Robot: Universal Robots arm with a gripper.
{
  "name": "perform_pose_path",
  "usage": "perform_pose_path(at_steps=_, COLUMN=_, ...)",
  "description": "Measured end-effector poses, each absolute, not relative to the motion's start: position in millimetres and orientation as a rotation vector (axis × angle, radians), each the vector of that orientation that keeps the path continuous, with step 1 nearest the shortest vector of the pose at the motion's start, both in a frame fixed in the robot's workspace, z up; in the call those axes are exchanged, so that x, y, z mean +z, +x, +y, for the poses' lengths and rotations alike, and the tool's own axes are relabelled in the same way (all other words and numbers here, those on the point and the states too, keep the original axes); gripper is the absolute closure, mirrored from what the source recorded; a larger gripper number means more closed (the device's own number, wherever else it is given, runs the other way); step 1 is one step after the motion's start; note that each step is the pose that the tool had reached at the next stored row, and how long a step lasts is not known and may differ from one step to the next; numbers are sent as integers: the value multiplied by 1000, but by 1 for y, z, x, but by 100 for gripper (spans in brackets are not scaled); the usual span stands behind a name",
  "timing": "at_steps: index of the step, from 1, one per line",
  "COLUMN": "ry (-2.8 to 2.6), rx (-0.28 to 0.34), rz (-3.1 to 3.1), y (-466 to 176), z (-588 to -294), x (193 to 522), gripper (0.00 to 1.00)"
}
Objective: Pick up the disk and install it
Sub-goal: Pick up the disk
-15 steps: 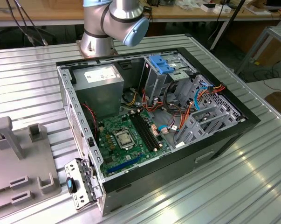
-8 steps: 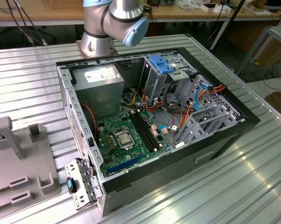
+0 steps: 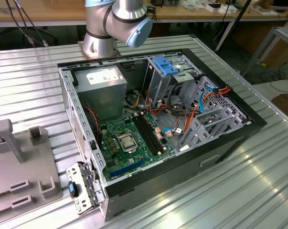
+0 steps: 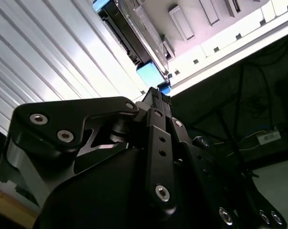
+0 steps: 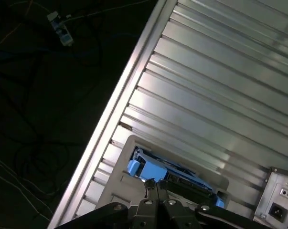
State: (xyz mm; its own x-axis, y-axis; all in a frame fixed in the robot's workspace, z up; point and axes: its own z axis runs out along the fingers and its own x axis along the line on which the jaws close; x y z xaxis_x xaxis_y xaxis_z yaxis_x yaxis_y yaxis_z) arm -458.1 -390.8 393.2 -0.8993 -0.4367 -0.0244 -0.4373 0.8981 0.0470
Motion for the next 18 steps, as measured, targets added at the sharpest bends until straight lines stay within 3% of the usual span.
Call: perform_pose_path(at_steps=18, ry=-1251, rx=83, rz=2877, y=-458, z=-391, x=393, gripper=89)
